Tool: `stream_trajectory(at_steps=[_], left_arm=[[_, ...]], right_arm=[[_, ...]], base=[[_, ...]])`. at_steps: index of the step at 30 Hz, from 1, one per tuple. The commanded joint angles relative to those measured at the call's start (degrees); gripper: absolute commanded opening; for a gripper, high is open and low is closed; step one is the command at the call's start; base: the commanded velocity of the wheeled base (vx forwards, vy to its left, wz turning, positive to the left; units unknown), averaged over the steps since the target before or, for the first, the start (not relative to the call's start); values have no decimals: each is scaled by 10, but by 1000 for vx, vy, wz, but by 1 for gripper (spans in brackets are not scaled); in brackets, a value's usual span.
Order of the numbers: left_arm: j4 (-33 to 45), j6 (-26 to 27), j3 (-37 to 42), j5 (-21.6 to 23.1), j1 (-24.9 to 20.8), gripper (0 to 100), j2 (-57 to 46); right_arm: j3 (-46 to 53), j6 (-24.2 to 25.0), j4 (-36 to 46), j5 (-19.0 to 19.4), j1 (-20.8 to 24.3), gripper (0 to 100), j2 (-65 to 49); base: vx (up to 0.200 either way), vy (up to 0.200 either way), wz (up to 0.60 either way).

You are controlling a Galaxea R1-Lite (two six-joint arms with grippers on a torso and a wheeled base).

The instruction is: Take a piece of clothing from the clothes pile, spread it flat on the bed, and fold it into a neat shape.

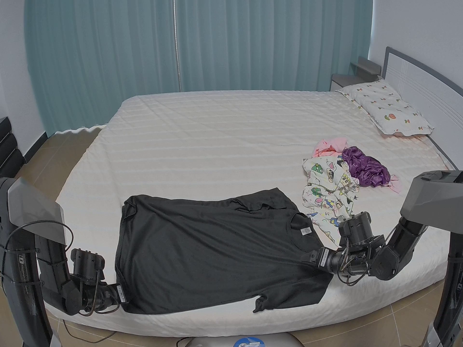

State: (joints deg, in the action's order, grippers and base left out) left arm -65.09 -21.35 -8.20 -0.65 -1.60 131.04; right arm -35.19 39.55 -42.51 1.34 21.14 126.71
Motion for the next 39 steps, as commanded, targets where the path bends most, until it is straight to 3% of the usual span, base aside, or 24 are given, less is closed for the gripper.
stream_trajectory(at_steps=[1, 10, 11, 21, 27, 32, 39], left_arm=[[0, 5, 13, 0, 29, 0, -13], [0, 19, 16, 7, 63, 0, -10], [0, 19, 16, 7, 63, 100, -10], [-1, 20, 8, 15, 92, 100, -18], [6, 18, -4, 67, 120, 100, -51], [6, 14, -25, 128, 148, 100, -64], [-1, 12, -38, 145, 159, 100, -65]], right_arm=[[-1, -1, 1, -1, 0, 100, 8], [4, 0, 1, -2, -2, 100, 6], [5, 0, 1, -2, -2, 100, 6], [-4, 4, 0, -1, 0, 100, -8], [-31, 15, 0, 1, 0, 100, -30], [-76, 57, 9, -2, 0, 100, -43], [-95, 58, 31, -2, 14, 100, -40]], base=[[0, 0, 0], [0, 0, 0], [0, 0, 0], [0, 0, 0], [0, 0, 0], [0, 0, 0], [0, 0, 0]])
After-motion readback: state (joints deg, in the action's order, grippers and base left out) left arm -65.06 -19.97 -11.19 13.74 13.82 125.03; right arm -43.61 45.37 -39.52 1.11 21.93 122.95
